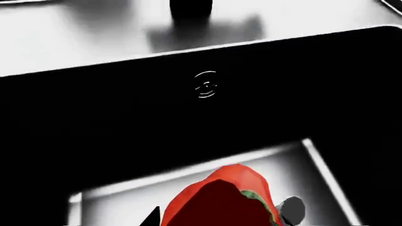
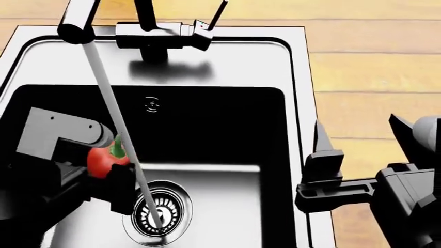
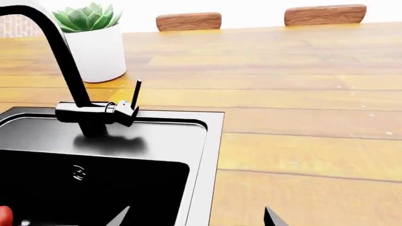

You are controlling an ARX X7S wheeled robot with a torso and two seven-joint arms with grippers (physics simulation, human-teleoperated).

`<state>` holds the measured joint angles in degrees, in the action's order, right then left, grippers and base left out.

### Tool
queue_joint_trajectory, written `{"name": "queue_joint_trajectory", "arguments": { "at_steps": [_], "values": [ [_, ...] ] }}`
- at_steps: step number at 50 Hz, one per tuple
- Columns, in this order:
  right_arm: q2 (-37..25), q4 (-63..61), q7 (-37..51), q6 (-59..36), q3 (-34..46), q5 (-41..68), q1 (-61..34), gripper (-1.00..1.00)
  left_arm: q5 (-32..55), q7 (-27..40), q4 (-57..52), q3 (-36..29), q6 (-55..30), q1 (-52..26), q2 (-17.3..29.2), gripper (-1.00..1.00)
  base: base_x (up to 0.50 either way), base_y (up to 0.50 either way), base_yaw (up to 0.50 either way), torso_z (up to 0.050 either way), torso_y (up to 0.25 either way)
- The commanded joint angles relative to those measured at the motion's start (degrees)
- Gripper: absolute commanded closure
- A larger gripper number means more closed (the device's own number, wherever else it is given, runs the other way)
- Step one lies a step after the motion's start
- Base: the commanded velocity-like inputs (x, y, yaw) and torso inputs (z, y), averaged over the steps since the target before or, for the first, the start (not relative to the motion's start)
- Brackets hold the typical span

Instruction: Pick the eggplants and mangos from the sink and place them in one bowl. Place the bell pepper in the other bowl. Then turn off the sink faucet.

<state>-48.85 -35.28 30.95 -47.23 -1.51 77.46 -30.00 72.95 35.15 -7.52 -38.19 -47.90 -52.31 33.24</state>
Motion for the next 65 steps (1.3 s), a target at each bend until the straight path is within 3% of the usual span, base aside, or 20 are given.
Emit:
{"name": "queue_joint_trajectory", "arguments": {
  "at_steps": [1,42,51,65],
  "values": [
    [0.56,0.64,-0.23,-0.34,1.34,-0.46,-1.68,-1.0,5.14,3.07,-8.72,3.96,1.05,1.57,4.38,1.0,0.0,0.0,0.0,0.0,0.25],
    [0.24,-1.47,0.53,0.55,1.59,-2.0,-2.13,-1.0,7.71,4.75,-11.93,7.37,3.25,1.9,7.0,1.0,0.0,0.0,0.0,0.0,0.249],
    [-0.38,-2.19,0.87,0.61,1.29,-2.2,-2.22,-1.0,10.2,5.86,-13.08,9.74,2.91,-0.29,9.26,1.0,0.0,0.0,0.0,0.0,0.015],
    [0.29,-2.27,1.59,1.32,1.1,-2.2,-2.04,-1.0,11.51,5.56,-14.96,10.88,2.54,-1.69,11.04,1.0,-0.41,0.33,0.0,0.0,0.0]
  ]
}}
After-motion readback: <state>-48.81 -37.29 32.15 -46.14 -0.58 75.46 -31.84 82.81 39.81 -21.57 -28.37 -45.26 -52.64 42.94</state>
